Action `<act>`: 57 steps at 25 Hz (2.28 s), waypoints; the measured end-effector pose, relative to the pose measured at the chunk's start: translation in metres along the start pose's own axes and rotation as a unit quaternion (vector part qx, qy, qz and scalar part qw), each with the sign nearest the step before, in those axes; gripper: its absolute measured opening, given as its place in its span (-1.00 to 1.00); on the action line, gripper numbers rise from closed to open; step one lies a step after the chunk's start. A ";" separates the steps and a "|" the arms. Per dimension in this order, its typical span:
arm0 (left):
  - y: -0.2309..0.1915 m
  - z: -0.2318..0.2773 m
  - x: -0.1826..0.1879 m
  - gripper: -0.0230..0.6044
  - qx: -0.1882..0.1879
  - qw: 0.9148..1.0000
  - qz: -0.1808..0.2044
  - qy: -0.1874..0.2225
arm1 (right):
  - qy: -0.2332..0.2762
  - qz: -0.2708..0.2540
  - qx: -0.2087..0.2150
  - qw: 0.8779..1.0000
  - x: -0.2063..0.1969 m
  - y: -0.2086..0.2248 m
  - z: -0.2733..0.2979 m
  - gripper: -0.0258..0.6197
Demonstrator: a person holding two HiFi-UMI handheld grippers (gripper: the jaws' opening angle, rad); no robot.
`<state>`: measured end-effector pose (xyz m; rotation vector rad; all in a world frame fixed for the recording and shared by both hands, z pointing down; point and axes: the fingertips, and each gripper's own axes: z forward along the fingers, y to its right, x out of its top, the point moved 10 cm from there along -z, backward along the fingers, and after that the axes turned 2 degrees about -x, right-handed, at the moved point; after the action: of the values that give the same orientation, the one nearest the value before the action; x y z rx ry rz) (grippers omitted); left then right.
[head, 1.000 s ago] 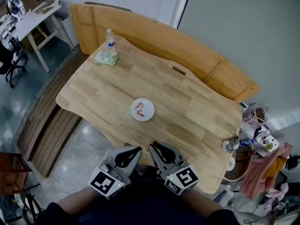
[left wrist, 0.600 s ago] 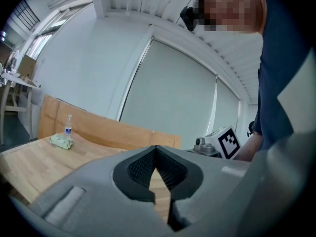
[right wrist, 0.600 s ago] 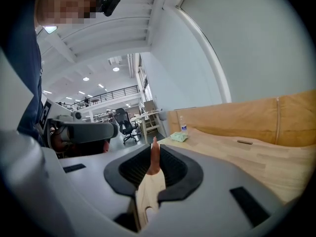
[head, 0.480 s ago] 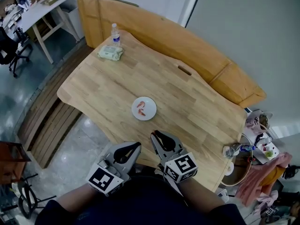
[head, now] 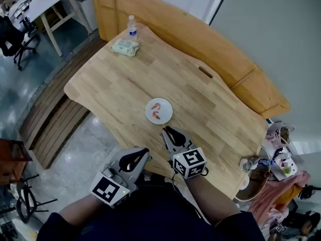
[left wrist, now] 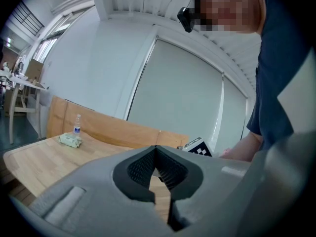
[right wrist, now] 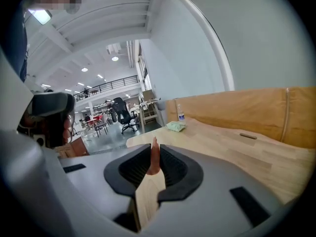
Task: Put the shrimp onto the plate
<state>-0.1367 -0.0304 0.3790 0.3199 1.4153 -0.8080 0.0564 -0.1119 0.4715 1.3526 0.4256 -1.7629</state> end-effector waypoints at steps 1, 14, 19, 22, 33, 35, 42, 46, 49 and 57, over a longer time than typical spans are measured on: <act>-0.001 -0.001 0.000 -0.91 0.002 1.000 -0.001 0.000 | -0.006 -0.002 -0.004 1.000 -0.003 0.003 0.005 -0.73; -0.012 -0.011 -0.007 -0.91 0.031 0.999 -0.013 -0.004 | -0.114 -0.062 -0.041 0.991 -0.051 0.045 0.079 -0.73; -0.015 -0.009 -0.007 -0.91 0.031 0.999 -0.010 -0.002 | -0.151 -0.072 -0.055 0.984 -0.066 0.065 0.104 -0.73; -0.020 -0.010 -0.005 -0.91 0.037 0.999 -0.010 -0.002 | -0.167 -0.075 -0.059 0.981 -0.072 0.072 0.119 -0.73; -0.031 -0.007 -0.010 -0.91 0.059 0.998 -0.024 -0.011 | -0.221 -0.061 -0.071 0.971 -0.097 0.097 0.160 -0.73; -0.032 -0.004 -0.010 -0.91 0.060 0.998 -0.025 -0.010 | -0.233 -0.068 -0.073 0.967 -0.100 0.103 0.166 -0.73; -0.038 -0.009 -0.014 -0.91 0.074 0.996 -0.037 -0.017 | -0.263 -0.089 -0.073 0.958 -0.110 0.110 0.188 -0.73; -0.040 -0.010 -0.014 -0.91 0.081 0.996 -0.039 -0.022 | -0.285 -0.101 -0.075 0.950 -0.112 0.110 0.194 -0.73; -0.041 -0.010 -0.014 -0.91 0.083 0.996 -0.036 -0.023 | -0.296 -0.105 -0.079 0.946 -0.111 0.111 0.196 -0.73; -0.038 -0.011 -0.015 -0.91 0.082 0.996 -0.038 -0.025 | -0.306 -0.098 -0.082 0.943 -0.113 0.113 0.202 -0.71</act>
<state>-0.1694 -0.0452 0.4011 0.3720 1.3238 -0.9910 0.0255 -0.2717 0.6713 0.6060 0.3536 -2.1430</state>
